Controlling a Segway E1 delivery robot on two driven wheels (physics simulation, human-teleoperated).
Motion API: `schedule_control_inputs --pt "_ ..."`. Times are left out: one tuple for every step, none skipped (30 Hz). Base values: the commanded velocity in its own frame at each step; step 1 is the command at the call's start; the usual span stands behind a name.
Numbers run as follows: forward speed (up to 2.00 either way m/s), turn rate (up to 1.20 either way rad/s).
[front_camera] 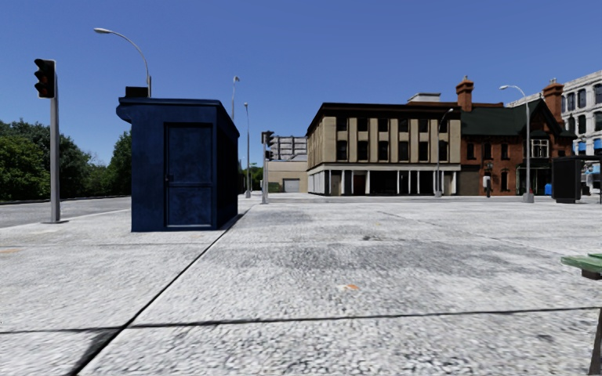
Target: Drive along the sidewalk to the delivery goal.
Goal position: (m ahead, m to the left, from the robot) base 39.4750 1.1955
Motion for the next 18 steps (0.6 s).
schedule_control_inputs --pt "2.0 0.0" --pt "2.0 0.0" --pt "2.0 0.0" --pt "2.0 0.0" --pt "2.0 0.0" --pt "2.0 0.0" --pt "2.0 0.0" --pt "2.0 0.0" --pt "2.0 0.0" --pt "2.0 0.0" --pt "2.0 0.0" --pt "2.0 0.0" --pt "2.0 0.0" --pt "2.0 0.0" --pt "2.0 0.0" --pt "2.0 0.0" --pt "2.0 0.0" --pt "2.0 0.0"
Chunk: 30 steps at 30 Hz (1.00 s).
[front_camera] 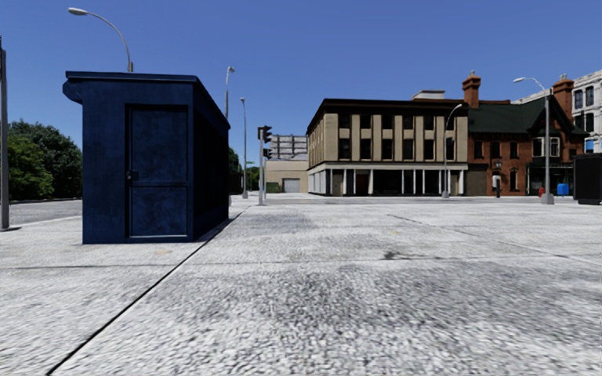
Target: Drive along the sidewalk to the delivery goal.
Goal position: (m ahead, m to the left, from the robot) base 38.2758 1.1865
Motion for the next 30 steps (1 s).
schedule_control_inputs --pt "2.0 0.0" --pt "2.0 0.0" --pt "2.0 0.0" --pt "2.0 0.0" --pt "2.0 0.0" --pt "2.0 0.0" --pt "2.0 0.0" --pt "2.0 0.0" --pt "2.0 0.0" --pt "2.0 0.0" --pt "2.0 0.0" --pt "2.0 0.0" --pt "2.0 0.0" --pt "2.0 0.0" --pt "2.0 0.0" --pt "2.0 0.0" --pt "2.0 0.0" --pt "2.0 0.0" --pt "2.0 0.0" --pt "2.0 0.0" --pt "2.0 0.0" --pt "2.0 0.0" --pt "2.0 0.0" --pt "2.0 0.0" --pt "2.0 0.0" --pt "2.0 0.0" --pt "2.0 0.0" --pt "2.0 0.0" --pt "2.0 0.0" --pt "2.0 0.0"
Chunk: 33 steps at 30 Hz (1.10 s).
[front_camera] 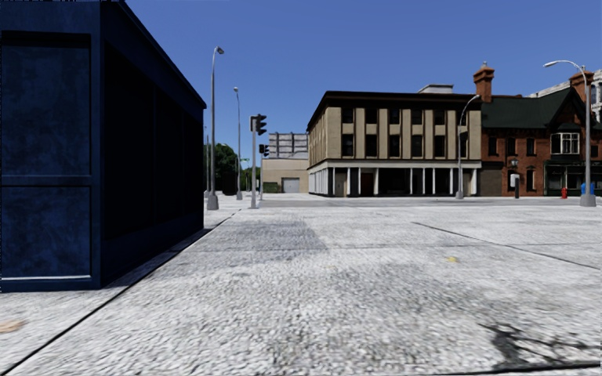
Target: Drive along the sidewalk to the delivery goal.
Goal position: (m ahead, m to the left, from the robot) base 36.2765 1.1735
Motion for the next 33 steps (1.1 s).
schedule_control_inputs --pt "2.0 0.0" --pt "2.0 0.0" --pt "2.0 0.0" --pt "2.0 0.0" --pt "2.0 0.0" --pt "2.0 0.0" --pt "2.0 0.0" --pt "2.0 0.0" --pt "2.0 0.0" --pt "2.0 0.0" --pt "2.0 0.0" --pt "2.0 0.0" --pt "2.0 0.0" --pt "2.0 0.0" --pt "2.0 0.0" --pt "2.0 0.0" --pt "2.0 0.0" --pt "2.0 0.0" --pt "2.0 0.0" --pt "2.0 0.0" --pt "2.0 0.0" --pt "2.0 0.0" --pt "2.0 0.0" --pt "2.0 0.0" --pt "2.0 0.0" --pt "2.0 0.0" --pt "2.0 0.0" --pt "2.0 0.0" --pt "2.0 0.0" --pt "2.0 0.0" --pt "2.0 0.0" --pt "2.0 0.0" --pt "2.0 0.0"
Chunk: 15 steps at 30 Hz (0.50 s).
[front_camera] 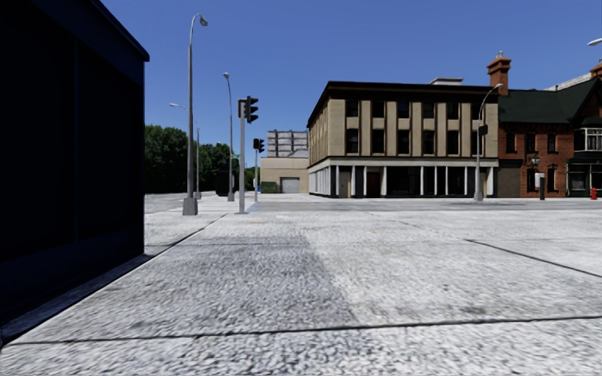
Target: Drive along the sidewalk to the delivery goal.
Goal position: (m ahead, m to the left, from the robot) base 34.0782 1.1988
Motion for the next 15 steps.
schedule_control_inputs --pt "2.0 0.0" --pt "2.0 0.0" --pt "2.0 0.0" --pt "2.0 0.0" --pt "2.0 0.0" --pt "2.0 0.0" --pt "2.0 0.0" --pt "2.0 0.0" --pt "2.0 0.0" --pt "2.0 0.0" --pt "2.0 0.0" --pt "2.0 0.0" --pt "2.0 0.0" --pt "2.0 0.0" --pt "2.0 0.0"
